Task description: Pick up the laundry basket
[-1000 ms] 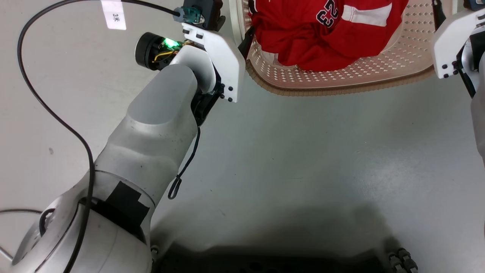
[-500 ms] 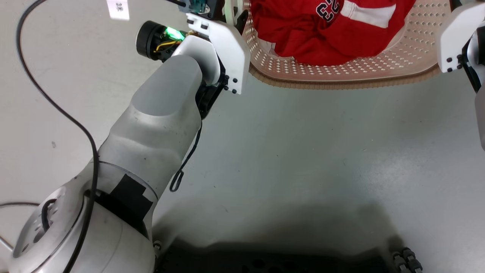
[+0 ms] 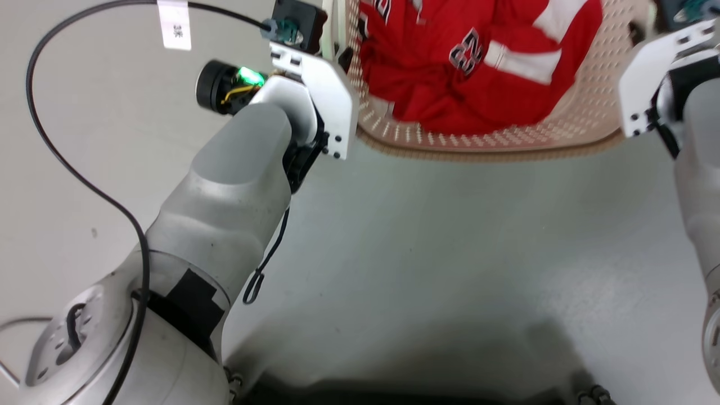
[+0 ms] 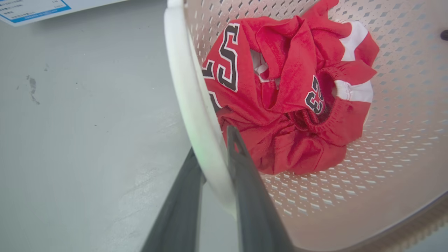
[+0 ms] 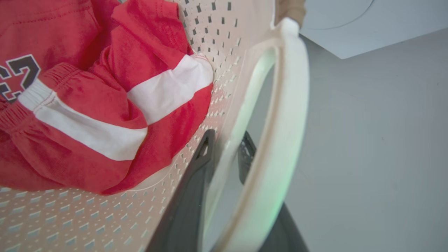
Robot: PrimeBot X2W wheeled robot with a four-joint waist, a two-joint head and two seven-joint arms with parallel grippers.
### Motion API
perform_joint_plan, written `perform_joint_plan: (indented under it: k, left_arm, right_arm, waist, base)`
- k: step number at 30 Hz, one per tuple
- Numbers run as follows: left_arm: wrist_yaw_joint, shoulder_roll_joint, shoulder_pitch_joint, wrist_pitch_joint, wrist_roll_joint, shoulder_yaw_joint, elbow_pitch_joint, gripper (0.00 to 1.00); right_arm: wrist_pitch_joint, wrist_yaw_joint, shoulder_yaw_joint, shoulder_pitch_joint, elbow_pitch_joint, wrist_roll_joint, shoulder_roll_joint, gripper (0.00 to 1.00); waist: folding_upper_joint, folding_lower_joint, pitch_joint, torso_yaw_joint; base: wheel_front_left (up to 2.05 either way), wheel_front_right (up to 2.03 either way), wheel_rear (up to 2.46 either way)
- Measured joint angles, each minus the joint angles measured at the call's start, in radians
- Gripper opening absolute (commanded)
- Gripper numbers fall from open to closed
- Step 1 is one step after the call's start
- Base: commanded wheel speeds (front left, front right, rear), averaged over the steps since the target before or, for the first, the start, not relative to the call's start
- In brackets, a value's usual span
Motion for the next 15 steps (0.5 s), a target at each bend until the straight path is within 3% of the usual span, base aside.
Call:
perform_joint_plan:
  k: [15]
  left_arm:
    - [-0.006, 0.004, 0.122, 0.093, -0.066, -0.045, 0.05, 0.0]
  right_arm:
    - [0.113, -0.001, 0.093, 0.149, 0.019, 0.09, 0.064, 0.0]
  waist:
    - [0.0001, 0.0, -0.224, -0.002]
  base:
    - [0.0, 0.0, 0.0]
